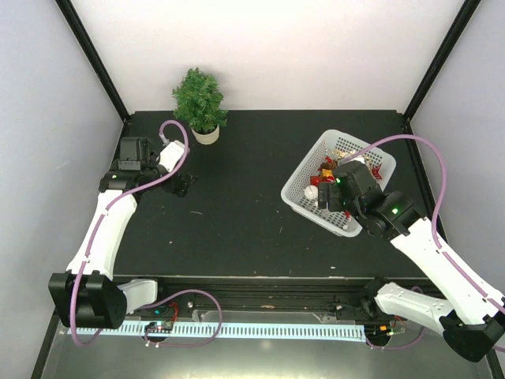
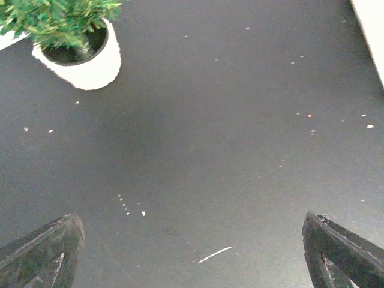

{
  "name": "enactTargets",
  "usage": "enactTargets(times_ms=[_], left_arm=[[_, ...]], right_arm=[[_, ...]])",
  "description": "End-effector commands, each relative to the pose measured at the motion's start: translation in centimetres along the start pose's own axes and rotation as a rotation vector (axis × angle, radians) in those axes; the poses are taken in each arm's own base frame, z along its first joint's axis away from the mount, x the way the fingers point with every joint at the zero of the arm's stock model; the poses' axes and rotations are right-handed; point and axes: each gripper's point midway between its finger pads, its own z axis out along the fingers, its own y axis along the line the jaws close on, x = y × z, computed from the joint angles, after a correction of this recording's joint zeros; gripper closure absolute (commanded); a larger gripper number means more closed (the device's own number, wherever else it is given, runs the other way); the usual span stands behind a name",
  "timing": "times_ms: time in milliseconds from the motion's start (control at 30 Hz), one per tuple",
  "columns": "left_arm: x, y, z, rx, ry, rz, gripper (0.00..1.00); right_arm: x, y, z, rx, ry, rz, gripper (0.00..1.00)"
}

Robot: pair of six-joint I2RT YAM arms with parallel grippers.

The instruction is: Decorate the small christmas tree

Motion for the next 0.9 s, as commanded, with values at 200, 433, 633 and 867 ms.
enactTargets(times_ms=[200, 433, 633, 867], left_arm=[[-2.0, -0.6, -0.4, 0.033, -0.090, 0.033, 0.03], [-8.6, 4.4, -1.1, -0.147, -0.213, 0.035, 0.03], [-15.3, 8.5, -0.3, -0.194, -0.316, 0.024, 0.07], [-20.3, 11.4, 4.5, -0.108, -0.361, -0.018, 0.14]], right_arm=[[0.2, 0.3, -0.3, -0.054, -0.066, -0.002, 0.01], [0.4, -0.6, -0.9, -0.063, -0.155, 0.041, 0.05], [1.1, 1.2, -0.3, -0.152, -0.122, 0.014, 0.04], [2.6, 2.3, 1.8, -0.159, -0.036, 0.004, 0.04]])
